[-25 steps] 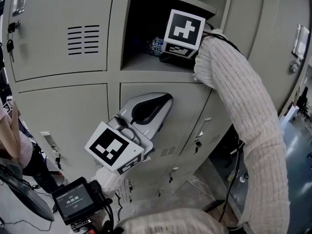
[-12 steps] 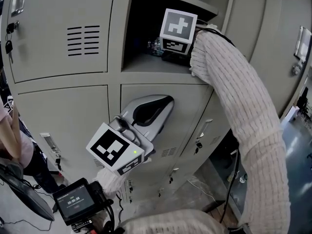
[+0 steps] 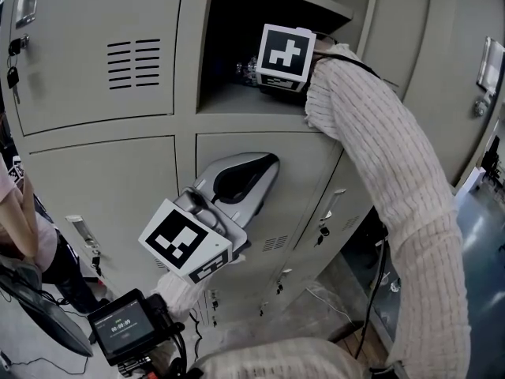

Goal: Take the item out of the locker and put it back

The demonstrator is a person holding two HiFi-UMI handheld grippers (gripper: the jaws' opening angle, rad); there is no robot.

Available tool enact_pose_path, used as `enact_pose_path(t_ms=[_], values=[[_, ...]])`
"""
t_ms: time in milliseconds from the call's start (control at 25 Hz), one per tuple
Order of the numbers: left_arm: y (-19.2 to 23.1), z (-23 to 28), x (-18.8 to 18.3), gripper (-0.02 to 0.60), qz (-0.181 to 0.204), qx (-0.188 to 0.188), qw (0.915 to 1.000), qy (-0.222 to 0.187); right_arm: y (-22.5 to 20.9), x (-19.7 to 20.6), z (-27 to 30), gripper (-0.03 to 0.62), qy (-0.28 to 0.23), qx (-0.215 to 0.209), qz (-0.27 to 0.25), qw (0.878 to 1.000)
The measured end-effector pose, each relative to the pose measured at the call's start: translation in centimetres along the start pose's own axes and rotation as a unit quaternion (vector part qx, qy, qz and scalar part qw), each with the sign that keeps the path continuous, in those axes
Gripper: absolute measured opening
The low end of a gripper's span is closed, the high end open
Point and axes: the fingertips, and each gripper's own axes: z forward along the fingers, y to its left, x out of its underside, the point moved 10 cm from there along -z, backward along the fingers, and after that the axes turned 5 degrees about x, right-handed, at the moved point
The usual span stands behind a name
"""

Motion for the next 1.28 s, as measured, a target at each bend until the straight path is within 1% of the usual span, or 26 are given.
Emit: enact_pose_path(t_ms=[200,400,560,720,920,1160,1280], values=[[-0.2,0.1,-0.1,0.006,0.002,0.003,1.0000,0.001,0.4,0.0,-0.5,0.314,-0.001,0.014,-0.013,1.000],[-0.8,-0.1,0.4,0.006,-0.010,0.005,0.9999,0.004,1.6,-0.6,-1.3,0.314,0.002,0.030,-0.041,0.999],[-1.1,-0.2,0.4,0.006,-0.013,0.010,0.9998,0.009,2.0,-0.9,-2.7,0.314,-0.007,0.061,-0.057,0.997],[-1.4,-0.4,0.2,0.006,-0.014,0.010,0.9997,0.016,3.4,-0.7,-4.5,0.314,-0.010,0.085,-0.074,0.994],[-2.0,-0.7,0.4,0.006,-0.017,0.012,0.9995,0.025,4.9,-0.2,-7.2,0.314,-0.034,0.103,-0.079,0.991],[-2.6,-0.9,0.3,0.006,-0.017,0.012,0.9989,0.043,6.3,0.2,-10.3,0.314,-0.084,0.119,-0.060,0.988],[-2.9,-1.1,0.6,0.006,-0.021,0.014,0.9983,0.053,6.6,0.9,-11.5,0.314,-0.103,0.135,-0.050,0.984]])
